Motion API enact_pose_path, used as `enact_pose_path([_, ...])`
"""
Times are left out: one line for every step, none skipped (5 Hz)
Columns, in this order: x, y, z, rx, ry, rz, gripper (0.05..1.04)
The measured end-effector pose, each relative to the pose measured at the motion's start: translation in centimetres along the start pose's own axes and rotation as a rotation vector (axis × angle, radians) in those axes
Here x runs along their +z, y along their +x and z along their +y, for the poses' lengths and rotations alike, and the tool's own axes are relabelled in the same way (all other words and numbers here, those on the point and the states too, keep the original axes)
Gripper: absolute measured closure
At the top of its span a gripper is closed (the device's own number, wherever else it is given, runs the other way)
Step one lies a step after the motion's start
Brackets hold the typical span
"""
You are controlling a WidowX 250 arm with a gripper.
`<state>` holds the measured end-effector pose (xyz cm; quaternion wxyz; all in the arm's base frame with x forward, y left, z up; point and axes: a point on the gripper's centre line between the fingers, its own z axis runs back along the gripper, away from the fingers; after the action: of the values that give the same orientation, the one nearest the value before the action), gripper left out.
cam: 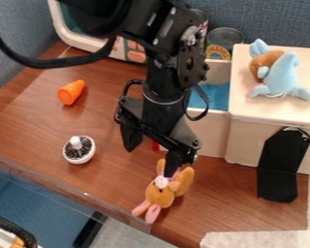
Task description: Close the drawer
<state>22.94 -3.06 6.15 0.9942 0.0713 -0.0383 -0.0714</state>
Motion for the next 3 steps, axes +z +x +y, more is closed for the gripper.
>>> enact_pose_path([-0.4,-0.3,-0.1,-0.001,-0.003,0.022,0.084])
enact_pose_path([1.1,-0.6,2.4,0.065,-0.025,-0.001,0.084])
enact_pose_path([2.6,-0.8,5.0,0.140,-0.058,-0.039,0.084])
